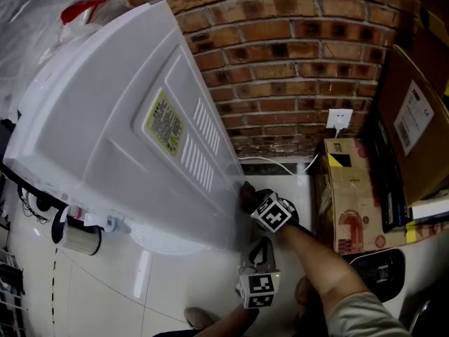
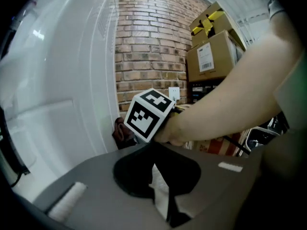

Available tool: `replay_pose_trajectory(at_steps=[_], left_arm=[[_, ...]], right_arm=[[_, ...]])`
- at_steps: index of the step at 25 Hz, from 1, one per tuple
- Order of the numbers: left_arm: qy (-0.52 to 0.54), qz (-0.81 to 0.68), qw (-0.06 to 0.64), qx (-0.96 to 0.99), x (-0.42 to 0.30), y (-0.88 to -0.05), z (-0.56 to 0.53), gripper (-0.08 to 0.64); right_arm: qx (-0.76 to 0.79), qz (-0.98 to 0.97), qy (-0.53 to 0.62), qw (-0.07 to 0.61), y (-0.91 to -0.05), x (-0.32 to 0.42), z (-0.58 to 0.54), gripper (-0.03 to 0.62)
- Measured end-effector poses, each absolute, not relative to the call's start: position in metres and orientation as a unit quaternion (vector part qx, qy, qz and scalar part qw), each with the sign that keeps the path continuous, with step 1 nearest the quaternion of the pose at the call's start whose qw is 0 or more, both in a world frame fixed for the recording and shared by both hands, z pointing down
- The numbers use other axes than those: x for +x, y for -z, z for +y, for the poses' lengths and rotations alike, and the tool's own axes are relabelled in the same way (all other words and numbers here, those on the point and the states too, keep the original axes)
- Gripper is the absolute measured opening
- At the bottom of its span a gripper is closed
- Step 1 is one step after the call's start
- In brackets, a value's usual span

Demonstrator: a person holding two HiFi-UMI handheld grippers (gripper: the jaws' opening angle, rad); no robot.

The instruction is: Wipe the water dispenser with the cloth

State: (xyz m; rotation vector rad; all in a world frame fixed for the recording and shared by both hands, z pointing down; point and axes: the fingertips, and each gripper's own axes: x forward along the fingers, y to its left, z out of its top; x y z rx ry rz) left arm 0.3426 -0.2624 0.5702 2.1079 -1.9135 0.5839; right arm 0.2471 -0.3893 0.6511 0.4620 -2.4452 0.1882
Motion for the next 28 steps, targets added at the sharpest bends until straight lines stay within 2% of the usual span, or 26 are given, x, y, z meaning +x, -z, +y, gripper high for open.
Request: replay_pose_trajectory(at_steps=[6, 9, 11, 13, 22, 25, 28], left_arm=[[-0.204, -0.638, 0.037, 0.742, 0.343, -0.445, -0.255, 0.000], [-0.203, -0.637, -0.014, 0.743, 0.334, -0.387, -0.246, 0.000], [-0.180, -0.656, -0.015, 0.733, 0.320, -0.367, -0.241, 0.000], [-0.154, -0.676, -0.002, 0.721, 0.309, -0.356, -0.241, 0.000], [-0.117, -0.681, -0.009, 0.723, 0.317, -0.325, -0.253, 0.000], [-0.116, -0.682, -0.006, 0.722, 0.316, -0.326, -0.250, 0.000], [-0.111, -0.681, 0.001, 0.724, 0.315, -0.329, -0.249, 0.000]], right_arm=[[0.207, -0.951, -0.021, 0.229, -0.527, 0.262, -0.393, 0.081], [0.235, -0.962, -0.010, 0.135, -0.432, 0.277, -0.391, 0.081], [0.255, -0.965, -0.005, 0.064, -0.364, 0.288, -0.387, 0.080], [0.266, -0.963, 0.026, 0.026, -0.304, 0.294, -0.384, 0.080], [0.318, -0.933, 0.154, -0.074, -0.060, 0.290, -0.402, 0.078], [0.324, -0.929, 0.145, -0.108, -0.014, 0.278, -0.416, 0.078], [0.334, -0.928, 0.125, -0.107, -0.006, 0.255, -0.434, 0.077]])
